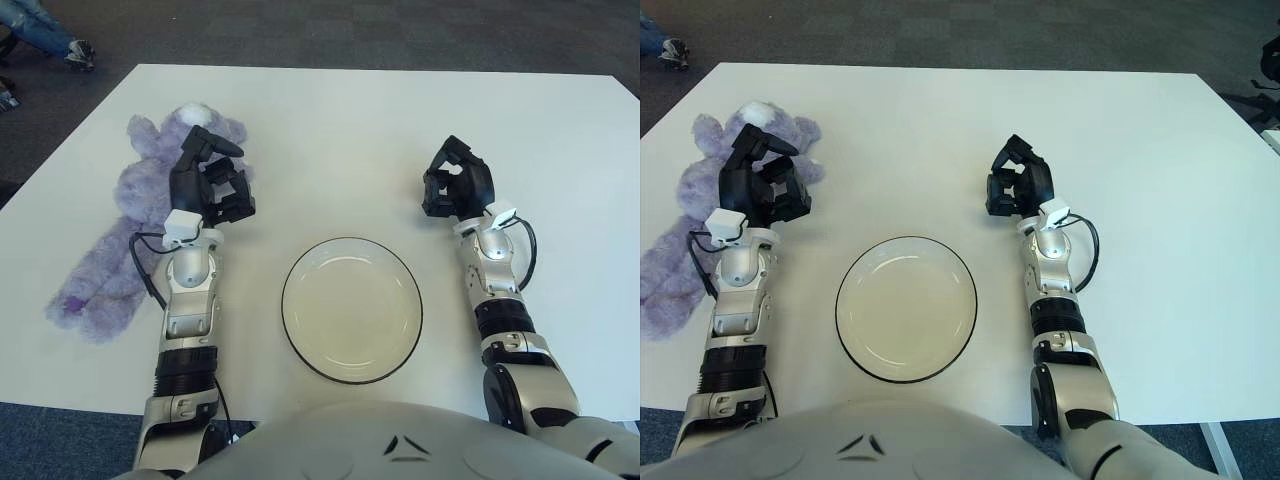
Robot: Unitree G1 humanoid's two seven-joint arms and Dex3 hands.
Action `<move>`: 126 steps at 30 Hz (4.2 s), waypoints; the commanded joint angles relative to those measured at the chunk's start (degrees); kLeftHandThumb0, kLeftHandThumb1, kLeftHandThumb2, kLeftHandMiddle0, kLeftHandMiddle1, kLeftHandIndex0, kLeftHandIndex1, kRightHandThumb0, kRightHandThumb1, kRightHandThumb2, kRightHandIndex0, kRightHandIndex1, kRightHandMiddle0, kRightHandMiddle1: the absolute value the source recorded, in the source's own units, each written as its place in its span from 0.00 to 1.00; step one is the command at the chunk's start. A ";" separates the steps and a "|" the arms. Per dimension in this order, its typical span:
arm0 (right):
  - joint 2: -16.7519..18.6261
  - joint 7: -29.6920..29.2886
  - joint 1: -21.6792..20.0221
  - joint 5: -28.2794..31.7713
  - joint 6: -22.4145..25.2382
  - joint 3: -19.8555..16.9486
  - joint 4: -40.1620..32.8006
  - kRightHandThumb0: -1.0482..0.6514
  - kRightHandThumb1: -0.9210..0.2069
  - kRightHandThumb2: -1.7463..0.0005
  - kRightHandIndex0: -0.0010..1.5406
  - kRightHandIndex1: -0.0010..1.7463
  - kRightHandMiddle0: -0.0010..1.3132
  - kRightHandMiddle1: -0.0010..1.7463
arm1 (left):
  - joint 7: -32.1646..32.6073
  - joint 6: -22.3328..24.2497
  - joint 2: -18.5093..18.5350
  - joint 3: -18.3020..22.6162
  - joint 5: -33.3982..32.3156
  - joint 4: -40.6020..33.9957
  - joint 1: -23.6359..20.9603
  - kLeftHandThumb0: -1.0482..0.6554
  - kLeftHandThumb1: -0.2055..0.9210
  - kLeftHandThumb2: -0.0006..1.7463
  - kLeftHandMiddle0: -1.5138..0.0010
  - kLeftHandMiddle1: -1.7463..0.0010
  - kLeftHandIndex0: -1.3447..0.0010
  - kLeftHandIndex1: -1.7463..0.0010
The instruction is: Put the doll into the plate.
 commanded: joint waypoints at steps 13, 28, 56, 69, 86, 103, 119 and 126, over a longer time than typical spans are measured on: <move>0.29 -1.21 1.81 -0.03 1.71 0.11 -3.04 0.33 0.54 0.24 0.84 1.00 0.48 1.00 | 10.21 2.12 6.75 7.66 19.70 -8.24 0.16 0.37 0.63 0.62 0.39 0.00 0.66 0.00; -0.14 -1.37 1.74 -0.32 1.92 0.31 -2.85 0.33 0.54 0.24 0.84 1.00 0.48 1.00 | 10.51 15.83 11.97 8.48 37.72 -14.18 3.29 0.53 0.69 0.58 0.74 0.03 0.77 0.00; 0.10 -2.10 2.34 -0.44 2.90 0.09 -4.18 0.33 0.54 0.24 0.84 1.00 0.47 1.00 | -7.16 38.39 16.65 2.82 59.51 -22.22 5.52 0.08 1.00 0.24 1.00 0.71 1.00 0.46; 0.00 -2.48 2.40 -0.53 2.75 0.26 -4.19 0.33 0.55 0.23 0.84 1.00 0.48 1.00 | -10.25 42.05 16.64 0.85 59.98 -21.91 4.58 0.05 0.97 0.18 1.00 0.79 1.00 0.53; -0.14 -1.76 2.17 -0.14 2.54 0.11 -3.85 0.33 0.54 0.24 0.84 1.00 0.47 1.00 | -20.80 42.89 19.47 -0.79 59.99 -23.47 5.51 0.02 1.00 0.22 1.00 0.89 1.00 0.61; -0.20 -2.75 2.56 -1.33 2.74 0.30 -5.05 0.34 0.50 0.27 0.81 1.00 0.44 1.00 | -27.89 41.89 22.54 -2.72 57.60 -20.84 4.94 0.00 1.00 0.29 1.00 0.94 1.00 0.73; -0.34 -2.65 2.99 -0.75 3.62 0.43 -6.10 0.34 0.51 0.27 0.81 1.00 0.45 1.00 | -31.71 43.38 24.58 -4.95 54.25 -16.00 2.48 0.00 1.00 0.32 1.00 1.00 1.00 0.85; -0.23 -2.60 3.05 -0.46 4.03 0.35 -6.39 0.34 0.51 0.27 0.81 1.00 0.45 1.00 | -32.06 44.92 24.49 -5.54 53.61 -14.50 1.69 0.00 1.00 0.30 1.00 1.00 1.00 0.91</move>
